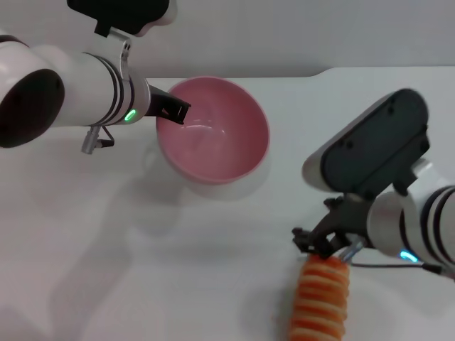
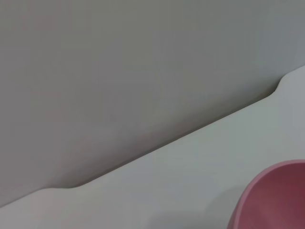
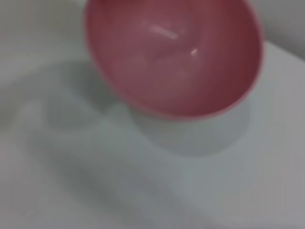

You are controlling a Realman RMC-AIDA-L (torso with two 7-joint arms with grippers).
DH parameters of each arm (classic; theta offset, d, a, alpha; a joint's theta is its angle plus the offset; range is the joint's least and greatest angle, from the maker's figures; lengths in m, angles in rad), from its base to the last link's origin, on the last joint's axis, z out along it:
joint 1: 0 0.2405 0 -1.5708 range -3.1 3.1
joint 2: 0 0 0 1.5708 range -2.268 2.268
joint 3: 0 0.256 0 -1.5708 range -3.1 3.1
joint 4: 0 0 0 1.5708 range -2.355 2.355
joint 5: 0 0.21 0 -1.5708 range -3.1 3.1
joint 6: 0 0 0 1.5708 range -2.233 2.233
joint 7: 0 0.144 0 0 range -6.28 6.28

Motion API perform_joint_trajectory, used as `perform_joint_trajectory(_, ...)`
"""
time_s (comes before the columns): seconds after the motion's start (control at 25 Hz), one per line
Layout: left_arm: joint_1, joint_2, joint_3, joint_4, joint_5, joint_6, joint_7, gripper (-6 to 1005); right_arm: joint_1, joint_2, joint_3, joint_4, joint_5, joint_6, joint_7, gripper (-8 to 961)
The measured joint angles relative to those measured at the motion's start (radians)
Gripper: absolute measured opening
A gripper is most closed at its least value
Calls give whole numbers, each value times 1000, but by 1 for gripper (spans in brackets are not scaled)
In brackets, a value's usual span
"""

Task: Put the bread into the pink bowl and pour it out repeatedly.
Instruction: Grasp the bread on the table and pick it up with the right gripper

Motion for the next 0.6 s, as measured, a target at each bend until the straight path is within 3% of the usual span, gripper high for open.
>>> perform_joint_trajectory(0.36,-4,1,-1,-24,1,4,1,40,-4,5,-39,26,82,15,19,665)
perform_joint_trajectory(0.6,-13,1,-15,-52,2,11,11,40,-1,4,-63,64,46,7,108,665)
